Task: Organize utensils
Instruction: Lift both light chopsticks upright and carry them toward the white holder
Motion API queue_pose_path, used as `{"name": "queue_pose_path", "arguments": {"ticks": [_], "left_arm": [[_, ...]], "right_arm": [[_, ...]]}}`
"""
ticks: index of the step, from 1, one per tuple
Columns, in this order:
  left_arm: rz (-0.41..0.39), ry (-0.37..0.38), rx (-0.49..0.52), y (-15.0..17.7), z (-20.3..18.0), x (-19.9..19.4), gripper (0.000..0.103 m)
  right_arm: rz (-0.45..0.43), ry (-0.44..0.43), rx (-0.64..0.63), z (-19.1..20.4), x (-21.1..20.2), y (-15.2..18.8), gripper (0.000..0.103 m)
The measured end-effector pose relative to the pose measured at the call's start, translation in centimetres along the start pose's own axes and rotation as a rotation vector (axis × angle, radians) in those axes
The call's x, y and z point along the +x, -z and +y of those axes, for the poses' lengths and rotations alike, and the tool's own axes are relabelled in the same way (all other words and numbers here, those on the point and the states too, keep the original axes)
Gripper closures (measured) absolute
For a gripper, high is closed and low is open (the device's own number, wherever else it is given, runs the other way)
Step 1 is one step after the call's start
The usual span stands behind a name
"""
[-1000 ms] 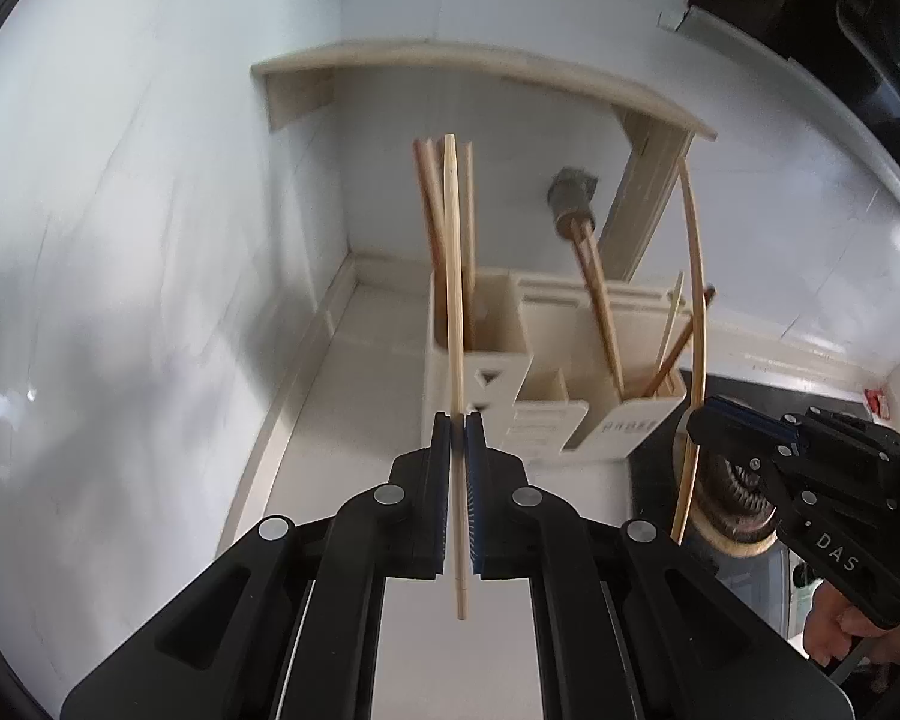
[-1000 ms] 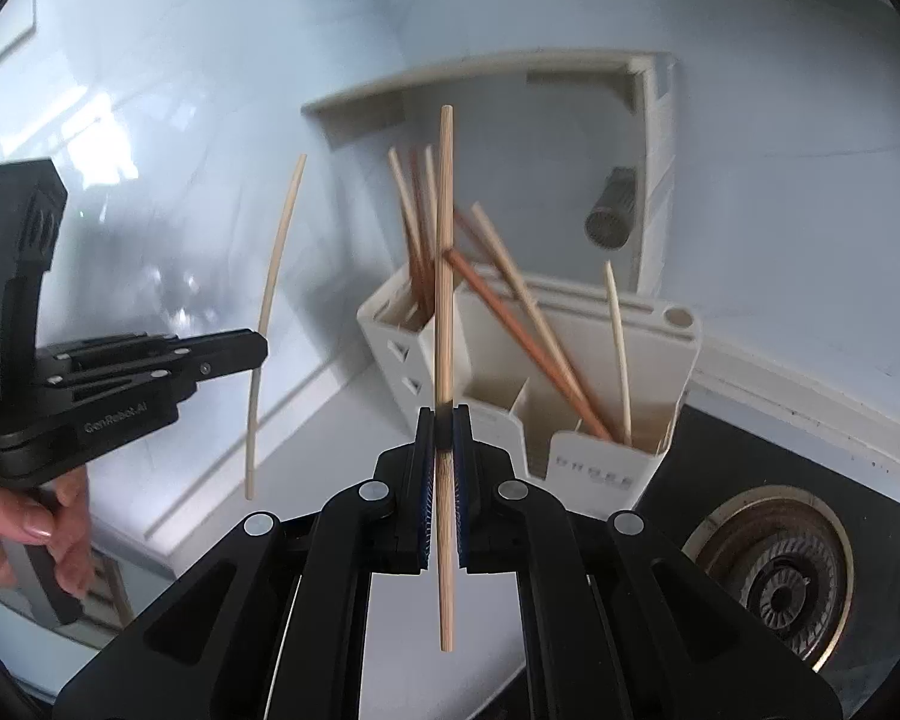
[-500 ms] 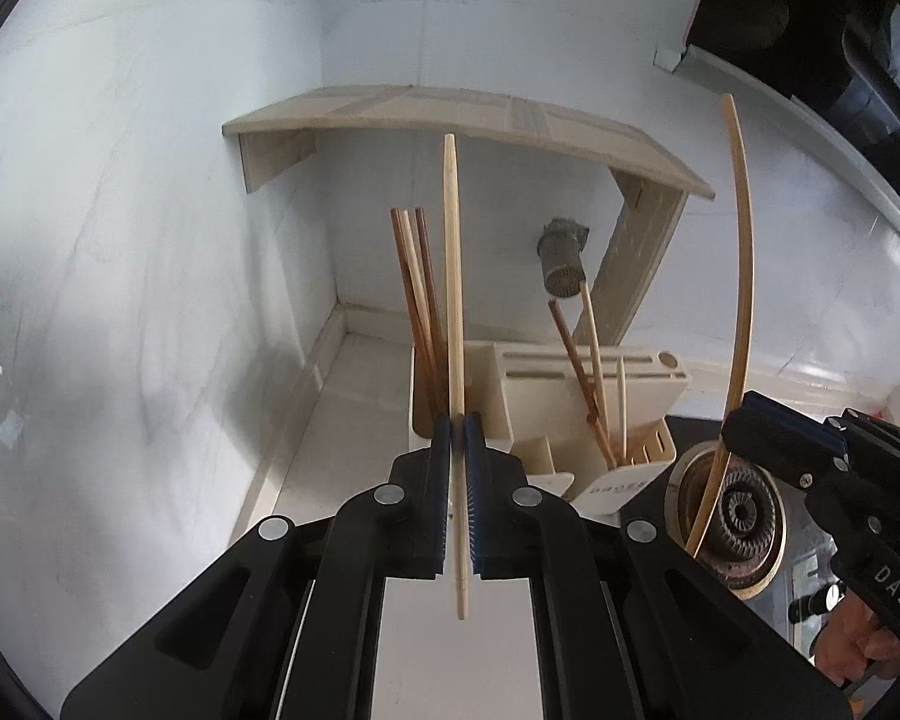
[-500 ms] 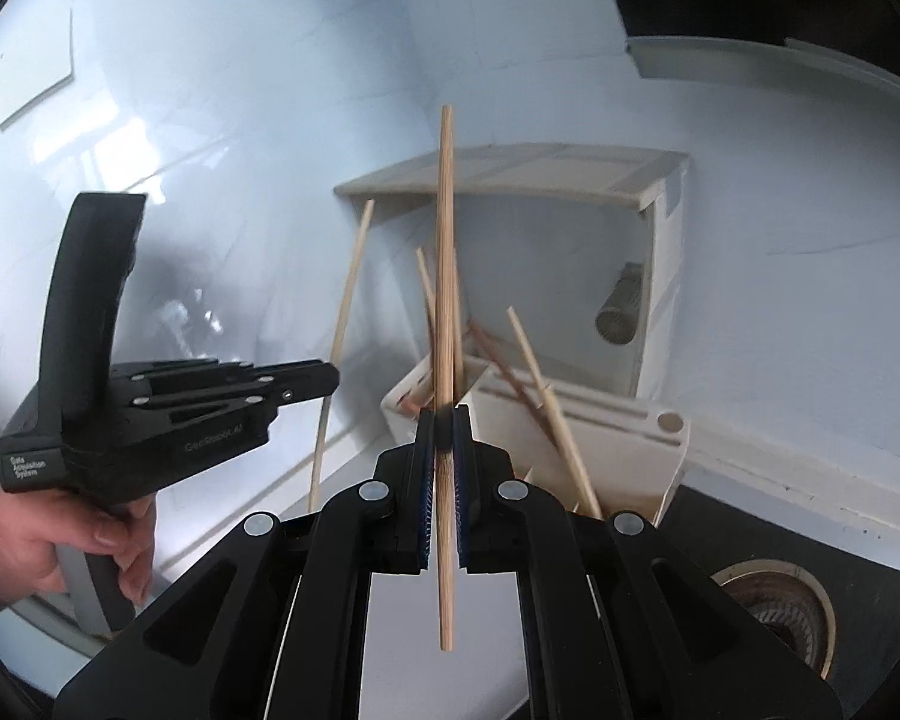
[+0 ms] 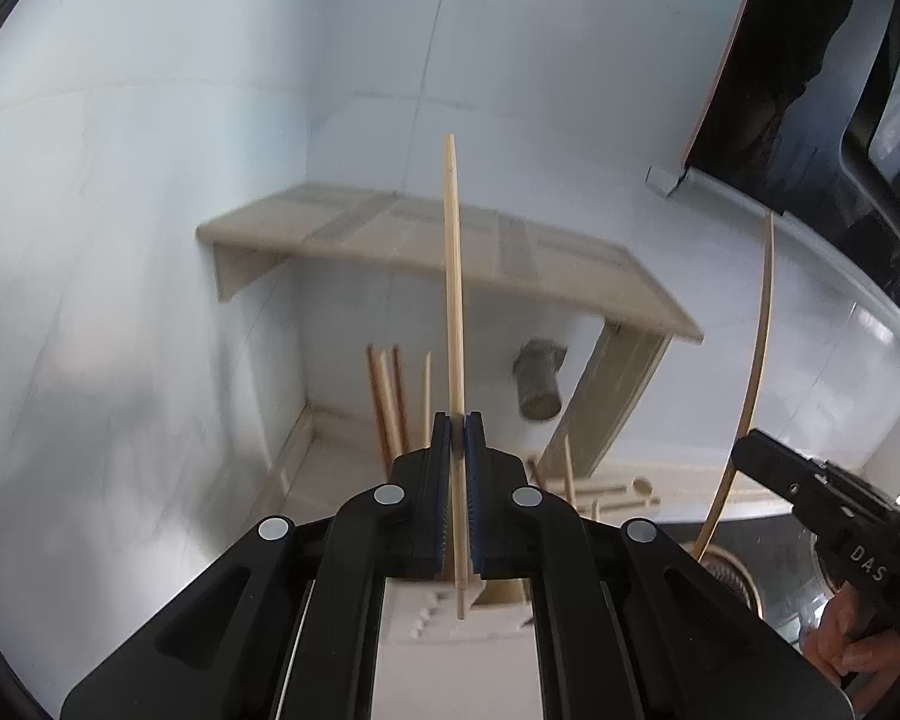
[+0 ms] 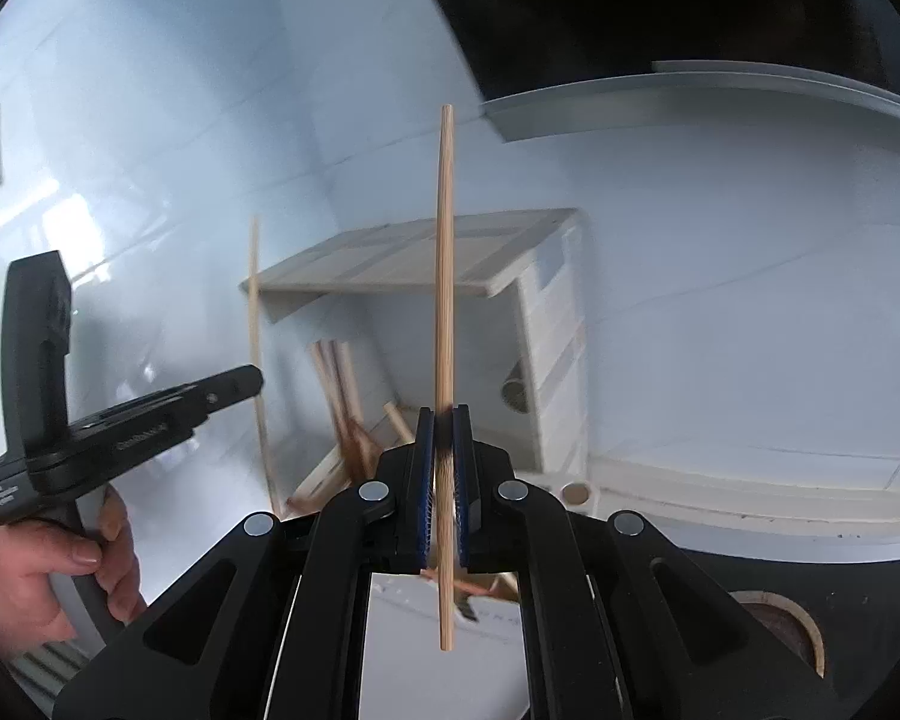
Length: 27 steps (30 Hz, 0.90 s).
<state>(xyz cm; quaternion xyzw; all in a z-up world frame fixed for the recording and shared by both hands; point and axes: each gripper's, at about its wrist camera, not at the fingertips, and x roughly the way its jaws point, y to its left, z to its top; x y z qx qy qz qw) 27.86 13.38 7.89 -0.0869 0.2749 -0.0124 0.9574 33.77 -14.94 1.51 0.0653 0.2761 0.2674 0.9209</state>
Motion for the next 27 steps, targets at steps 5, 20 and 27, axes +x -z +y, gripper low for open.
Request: {"name": "queue_pose_path", "arguments": {"ticks": [5,20,27], "left_arm": [[-0.046,0.029,-0.035,-0.6,0.3,0.5,0.098],[-0.080,-0.047,-0.031,1.0,-0.1,2.0,0.098],[-0.098,-0.052,0.016,1.0,-0.9,2.7,0.098]], "right_arm": [[-0.036,0.029,-0.008,-0.8,0.3,-0.1,0.096],[-0.106,0.050,-0.026,-2.5,2.3,1.2,0.096],[-0.106,0.080,-0.049,-2.5,3.2,2.1,0.096]]}}
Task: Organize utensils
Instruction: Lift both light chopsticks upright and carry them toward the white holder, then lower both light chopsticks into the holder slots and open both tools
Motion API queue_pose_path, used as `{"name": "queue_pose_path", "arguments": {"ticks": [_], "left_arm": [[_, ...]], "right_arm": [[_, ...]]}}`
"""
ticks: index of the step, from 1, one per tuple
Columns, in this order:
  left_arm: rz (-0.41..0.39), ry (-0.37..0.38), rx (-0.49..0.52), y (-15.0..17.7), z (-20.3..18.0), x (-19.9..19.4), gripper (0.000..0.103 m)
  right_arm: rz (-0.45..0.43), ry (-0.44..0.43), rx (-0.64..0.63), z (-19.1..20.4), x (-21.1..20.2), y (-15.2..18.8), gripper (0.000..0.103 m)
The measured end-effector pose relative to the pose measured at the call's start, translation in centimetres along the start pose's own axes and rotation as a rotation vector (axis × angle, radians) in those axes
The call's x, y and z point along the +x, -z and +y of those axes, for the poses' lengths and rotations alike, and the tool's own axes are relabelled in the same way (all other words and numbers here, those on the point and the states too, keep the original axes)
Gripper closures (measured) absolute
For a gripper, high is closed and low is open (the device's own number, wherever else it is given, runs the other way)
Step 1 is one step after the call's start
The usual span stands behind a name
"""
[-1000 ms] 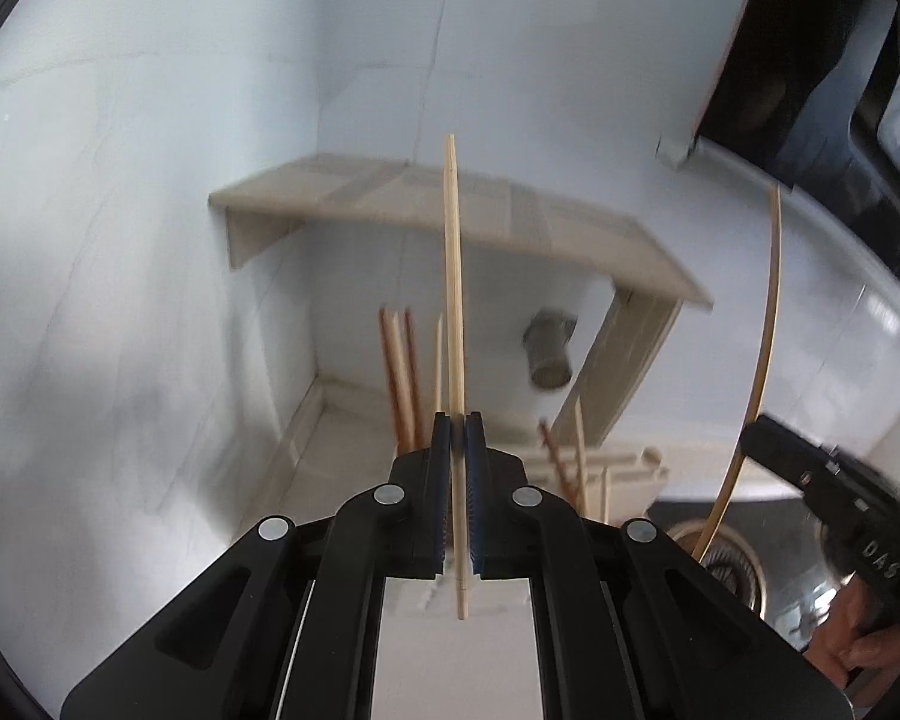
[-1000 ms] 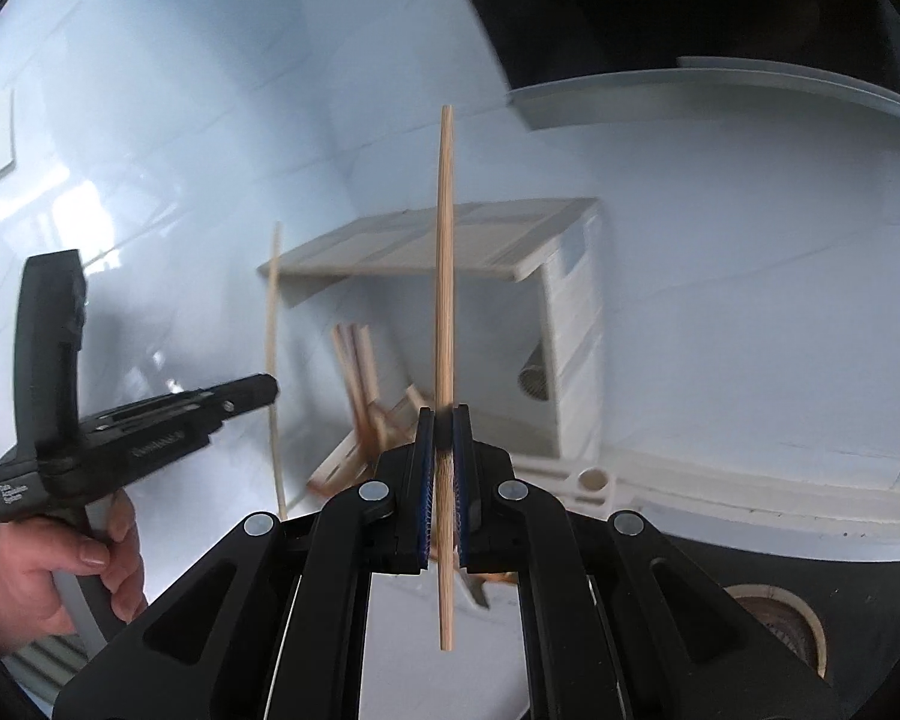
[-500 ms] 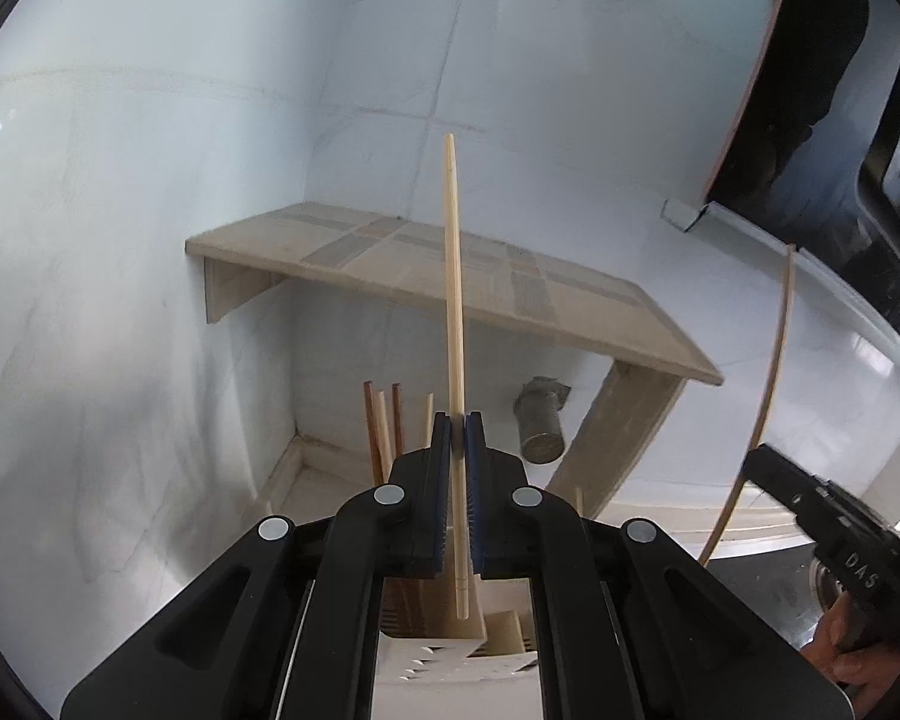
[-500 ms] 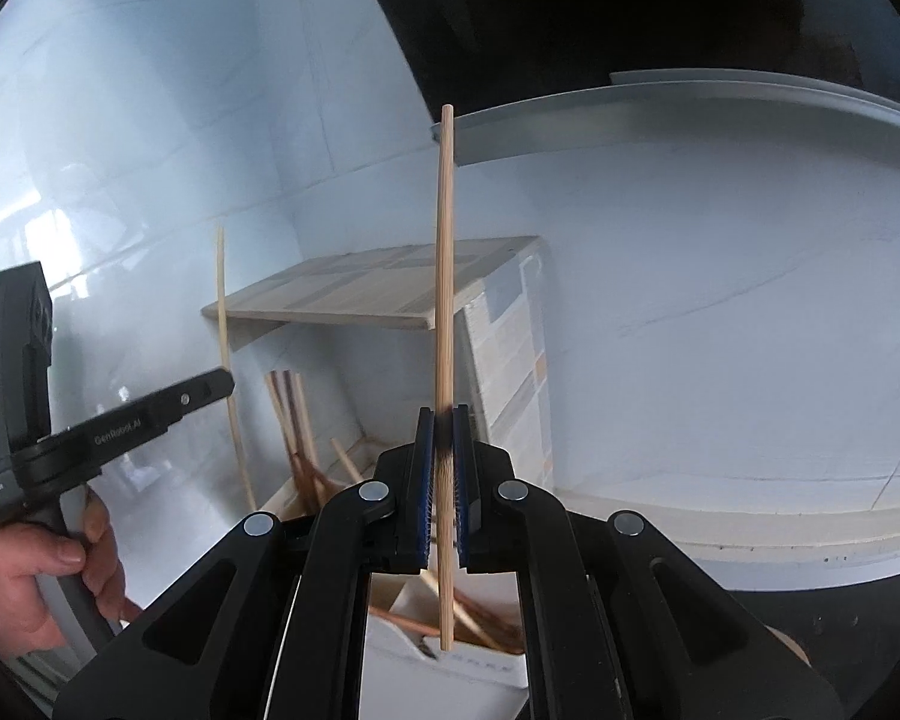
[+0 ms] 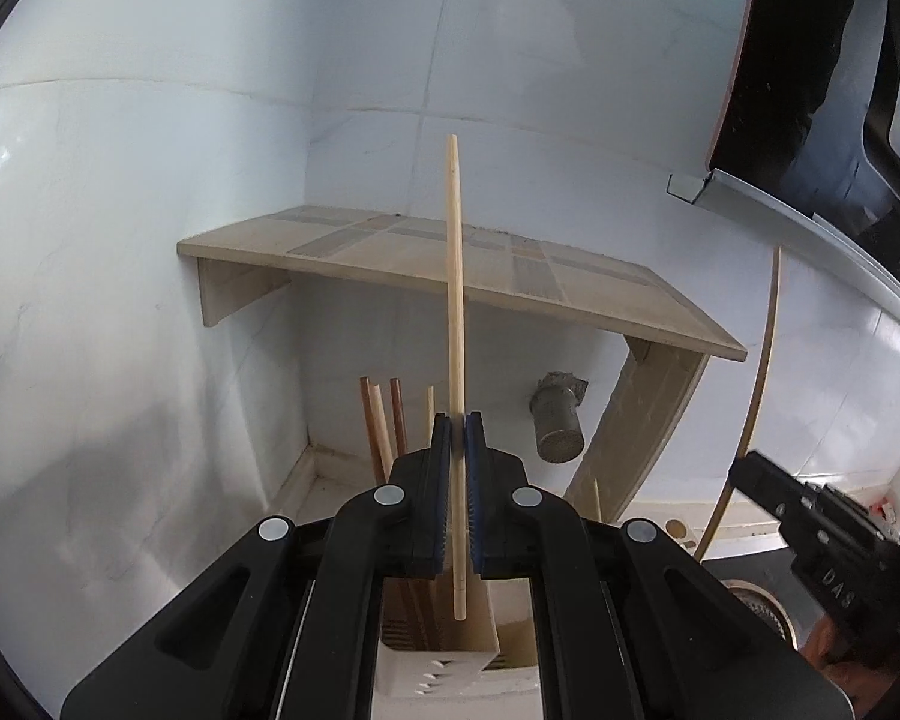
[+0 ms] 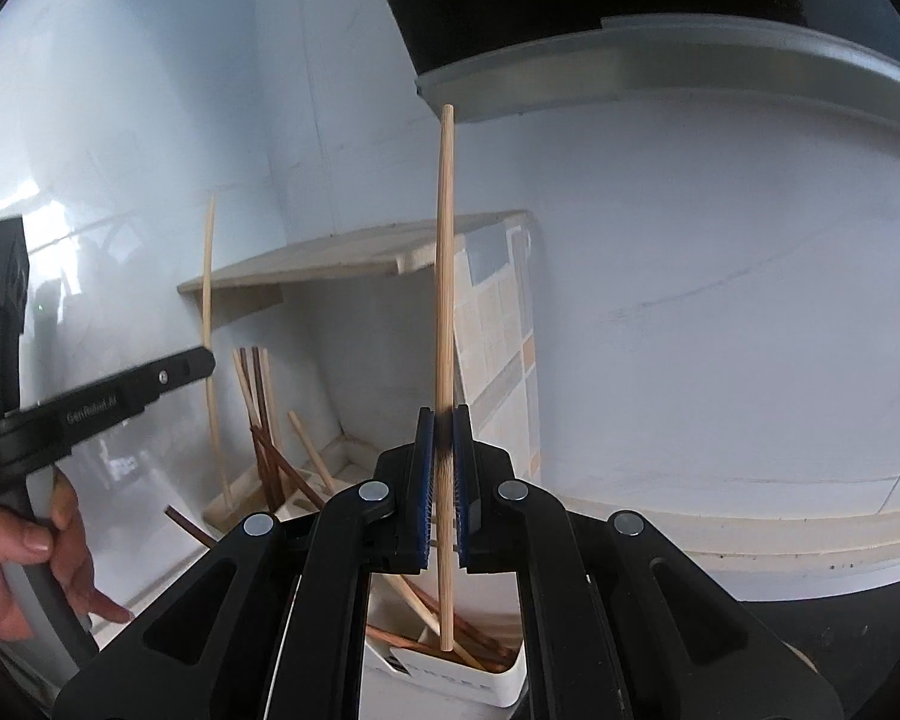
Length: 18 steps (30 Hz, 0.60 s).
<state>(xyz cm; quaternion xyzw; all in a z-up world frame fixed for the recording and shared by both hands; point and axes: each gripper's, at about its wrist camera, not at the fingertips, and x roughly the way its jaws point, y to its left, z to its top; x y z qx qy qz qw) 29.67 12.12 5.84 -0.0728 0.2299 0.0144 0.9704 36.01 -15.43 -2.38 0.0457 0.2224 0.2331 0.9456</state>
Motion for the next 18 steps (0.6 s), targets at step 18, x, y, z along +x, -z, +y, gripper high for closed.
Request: {"name": "queue_pose_path", "arguments": {"ticks": [18], "left_arm": [[0.026,0.020,-0.003,0.8,0.2,1.8,0.092]], "right_arm": [[0.068,0.030,-0.059,1.2,2.7,0.7,0.094]]}}
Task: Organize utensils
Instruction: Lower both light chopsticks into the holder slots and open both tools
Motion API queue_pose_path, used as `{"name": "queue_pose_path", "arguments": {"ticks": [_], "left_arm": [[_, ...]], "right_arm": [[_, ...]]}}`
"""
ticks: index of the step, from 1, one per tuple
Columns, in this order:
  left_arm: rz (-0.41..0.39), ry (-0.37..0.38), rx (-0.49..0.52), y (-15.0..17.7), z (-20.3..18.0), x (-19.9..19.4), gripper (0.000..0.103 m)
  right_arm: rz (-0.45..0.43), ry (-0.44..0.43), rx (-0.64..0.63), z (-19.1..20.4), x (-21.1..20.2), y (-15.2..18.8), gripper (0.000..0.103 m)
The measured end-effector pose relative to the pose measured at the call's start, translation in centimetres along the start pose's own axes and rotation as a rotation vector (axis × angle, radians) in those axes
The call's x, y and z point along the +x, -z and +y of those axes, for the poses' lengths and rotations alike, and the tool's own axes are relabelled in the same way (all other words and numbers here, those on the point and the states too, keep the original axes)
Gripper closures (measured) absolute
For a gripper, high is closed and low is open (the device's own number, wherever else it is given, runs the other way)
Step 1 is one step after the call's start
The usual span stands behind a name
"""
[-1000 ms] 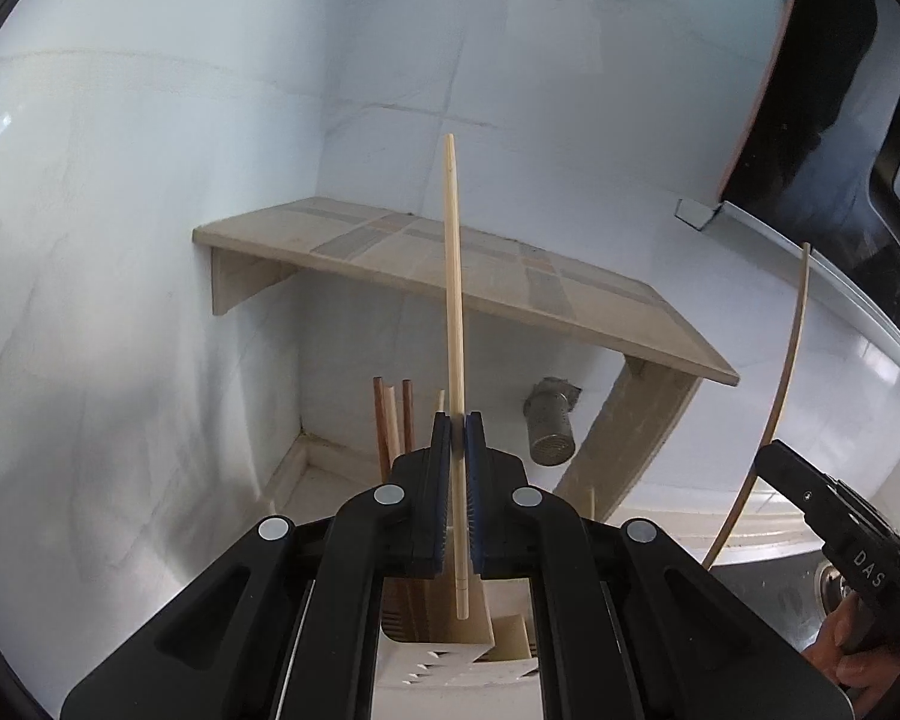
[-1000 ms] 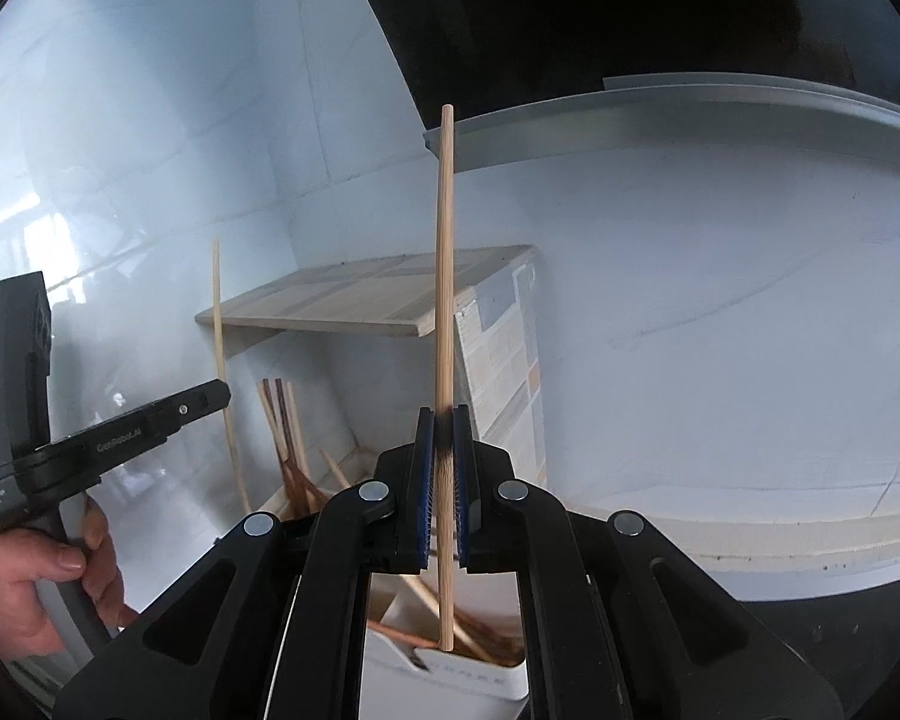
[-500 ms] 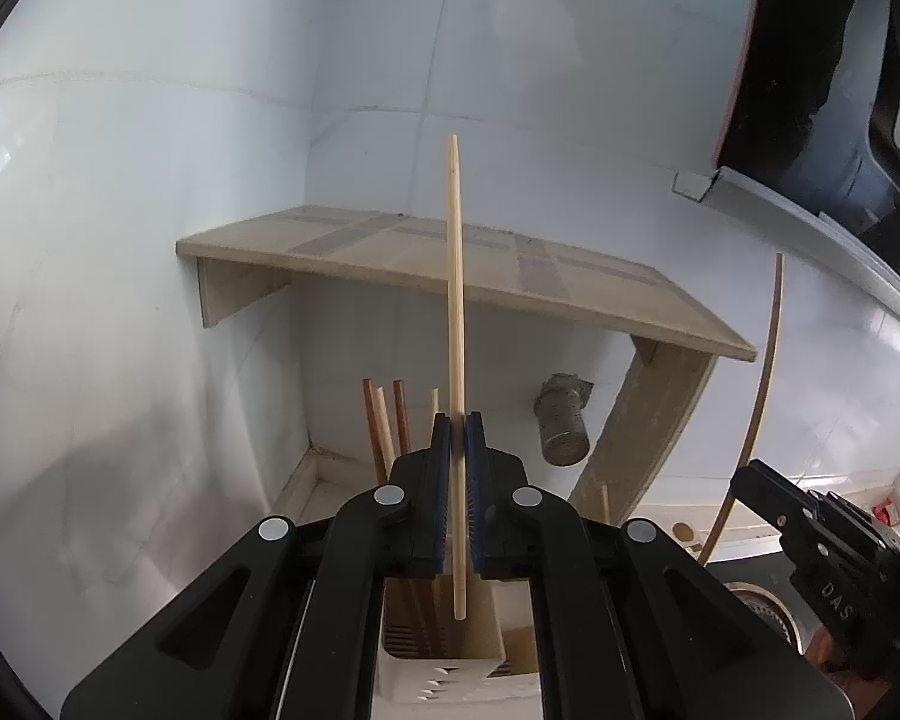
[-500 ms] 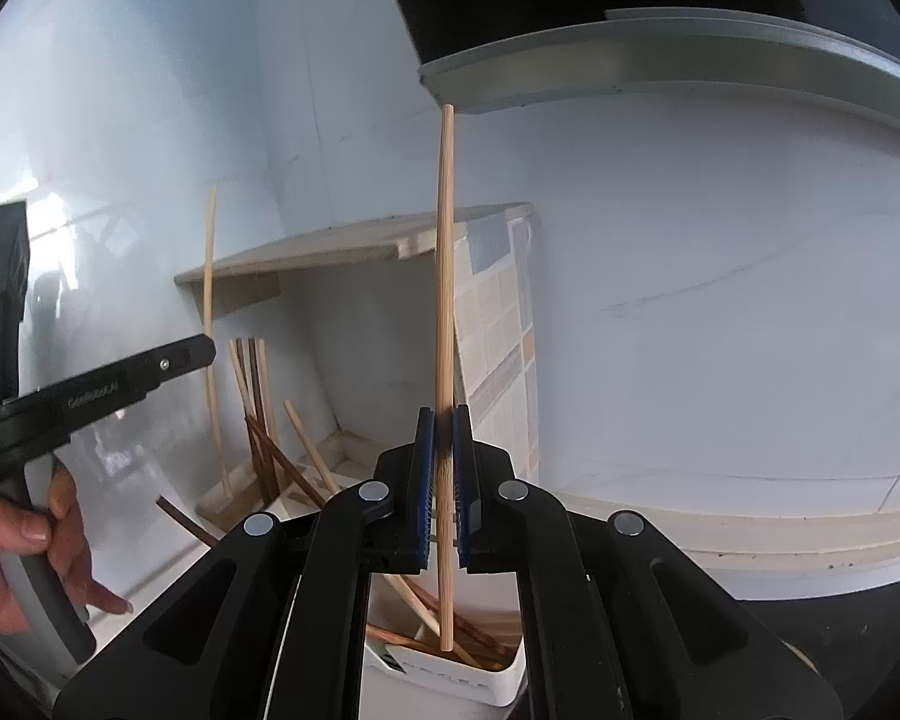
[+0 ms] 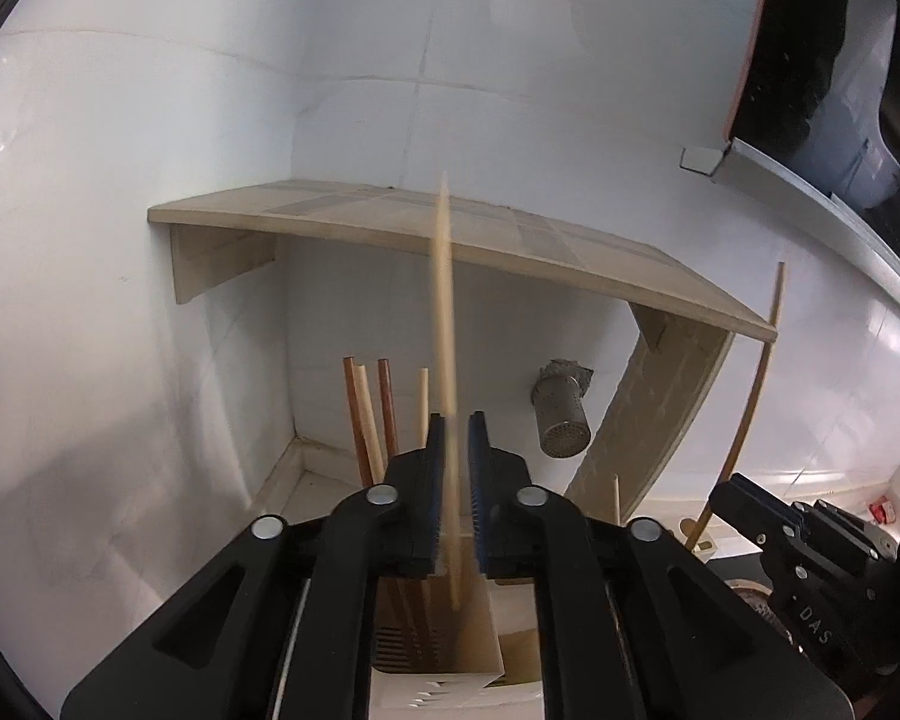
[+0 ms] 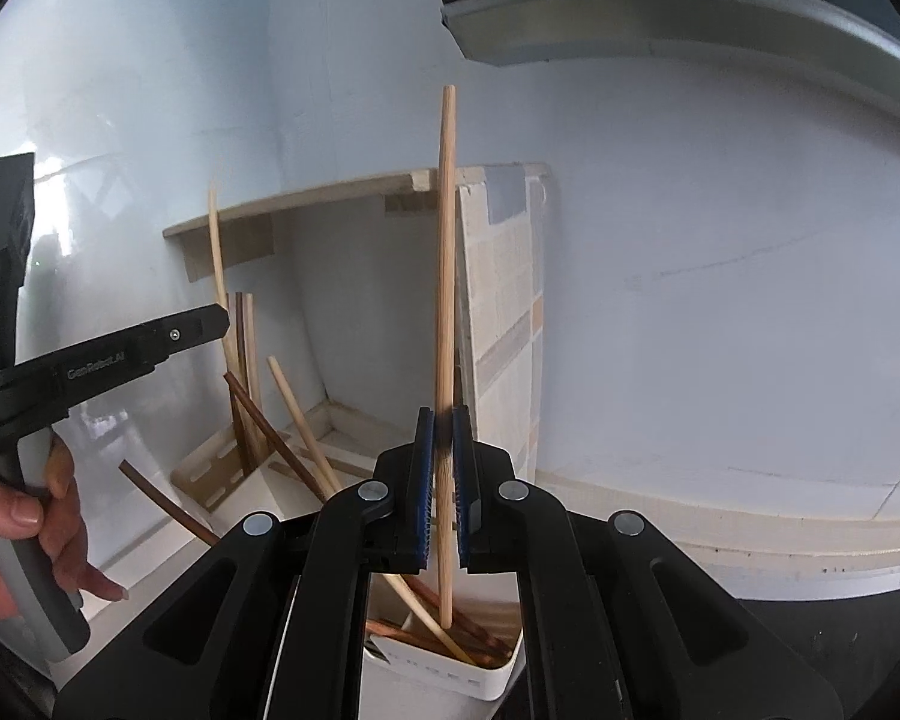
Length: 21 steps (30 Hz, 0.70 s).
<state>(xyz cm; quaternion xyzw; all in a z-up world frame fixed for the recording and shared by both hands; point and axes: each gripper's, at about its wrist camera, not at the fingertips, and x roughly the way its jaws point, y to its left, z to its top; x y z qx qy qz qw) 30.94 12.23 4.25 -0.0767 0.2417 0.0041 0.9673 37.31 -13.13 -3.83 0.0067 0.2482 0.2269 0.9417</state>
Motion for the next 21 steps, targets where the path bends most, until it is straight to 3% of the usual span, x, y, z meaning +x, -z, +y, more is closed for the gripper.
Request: {"name": "queue_pose_path", "arguments": {"ticks": [1,2,3,8,12,15,20,21], "left_arm": [[0.006,-0.001,0.001,0.1,0.0,0.0,0.091],[0.011,-0.002,0.001,0.1,0.0,-0.1,0.090],[0.014,-0.002,0.002,0.2,0.1,-0.2,0.089],[0.019,-0.012,0.006,0.3,0.2,-1.2,0.087],[0.027,-0.004,0.026,0.6,0.3,-2.5,0.072],[0.040,-0.008,0.036,1.1,0.6,-3.7,0.070],[0.064,0.008,0.021,1.9,0.7,-6.2,0.069],[0.071,0.007,0.013,2.1,0.7,-6.7,0.065]], "right_arm": [[0.003,0.001,0.004,-0.1,0.0,0.0,0.082],[0.006,-0.002,0.008,-0.1,0.0,0.0,0.062],[0.007,-0.002,0.011,0.0,-0.2,0.0,0.059],[0.030,0.004,0.013,0.0,-0.6,0.2,0.059],[0.051,0.010,0.020,-0.3,-1.5,0.5,0.059],[0.062,-0.003,0.020,-0.6,-2.4,0.7,0.058],[0.086,-0.002,0.032,-1.0,-4.3,1.3,0.047],[0.094,-0.001,0.040,-1.1,-4.8,1.4,0.046]]}}
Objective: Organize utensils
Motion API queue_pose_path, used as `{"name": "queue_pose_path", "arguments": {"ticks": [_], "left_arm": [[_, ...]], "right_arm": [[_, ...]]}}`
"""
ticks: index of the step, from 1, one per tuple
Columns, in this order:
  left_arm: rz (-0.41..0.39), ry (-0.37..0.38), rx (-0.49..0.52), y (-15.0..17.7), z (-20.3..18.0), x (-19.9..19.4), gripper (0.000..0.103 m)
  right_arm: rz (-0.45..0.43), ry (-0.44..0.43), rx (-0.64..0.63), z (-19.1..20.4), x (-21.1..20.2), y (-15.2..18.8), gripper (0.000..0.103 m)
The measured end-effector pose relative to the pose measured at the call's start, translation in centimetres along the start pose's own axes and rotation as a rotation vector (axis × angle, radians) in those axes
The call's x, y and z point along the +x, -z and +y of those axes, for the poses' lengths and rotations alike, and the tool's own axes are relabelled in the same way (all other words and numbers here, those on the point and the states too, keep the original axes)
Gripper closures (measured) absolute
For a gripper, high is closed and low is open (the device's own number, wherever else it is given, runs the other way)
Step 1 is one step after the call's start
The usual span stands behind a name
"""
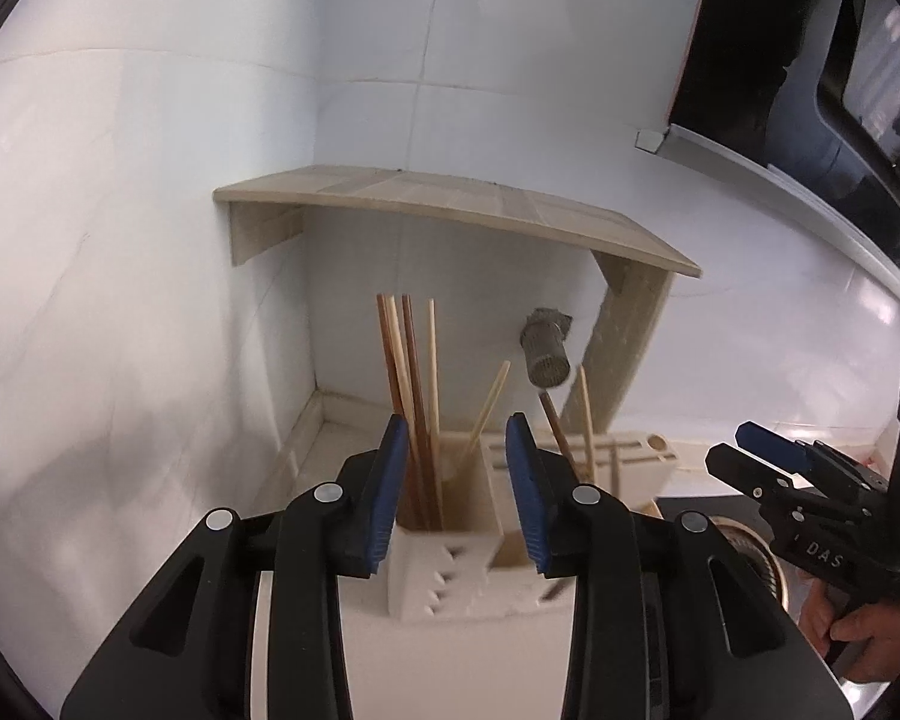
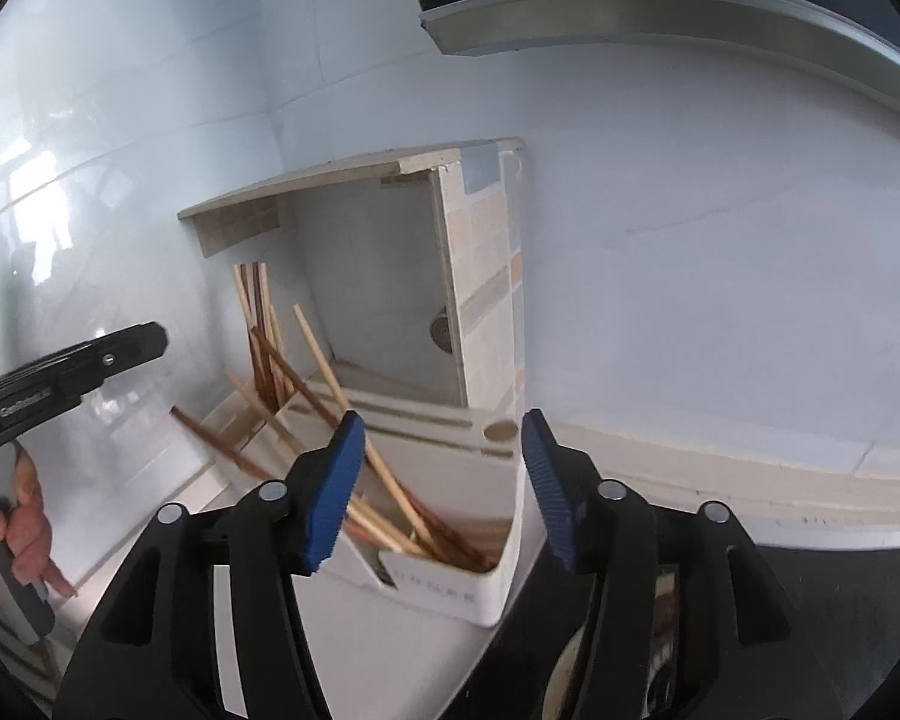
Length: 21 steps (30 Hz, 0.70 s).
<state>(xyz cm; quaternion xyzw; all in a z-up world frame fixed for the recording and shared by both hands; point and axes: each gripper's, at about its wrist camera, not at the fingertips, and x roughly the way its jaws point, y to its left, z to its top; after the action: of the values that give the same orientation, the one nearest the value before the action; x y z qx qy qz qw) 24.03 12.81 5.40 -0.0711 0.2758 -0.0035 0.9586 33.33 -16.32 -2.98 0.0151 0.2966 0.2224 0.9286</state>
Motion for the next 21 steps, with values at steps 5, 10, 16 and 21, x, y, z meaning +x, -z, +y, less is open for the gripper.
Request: {"name": "queue_pose_path", "arguments": {"ticks": [5,10,16,21], "left_arm": [[0.032,-0.006,0.008,1.4,-0.8,-1.9,0.048],[0.059,0.030,0.021,3.0,-1.8,-3.7,0.047],[0.066,0.028,0.042,4.6,-2.7,-5.8,0.025],[0.056,0.014,0.043,5.1,-3.2,-7.1,0.010]], "right_arm": [[0.031,-0.006,0.008,0.1,-1.8,1.1,0.042],[0.043,-0.030,0.005,0.2,-3.8,2.0,0.035],[0.040,-0.052,-0.010,0.5,-6.0,2.7,0.026],[0.032,-0.065,-0.019,0.4,-7.5,3.4,0.017]]}}
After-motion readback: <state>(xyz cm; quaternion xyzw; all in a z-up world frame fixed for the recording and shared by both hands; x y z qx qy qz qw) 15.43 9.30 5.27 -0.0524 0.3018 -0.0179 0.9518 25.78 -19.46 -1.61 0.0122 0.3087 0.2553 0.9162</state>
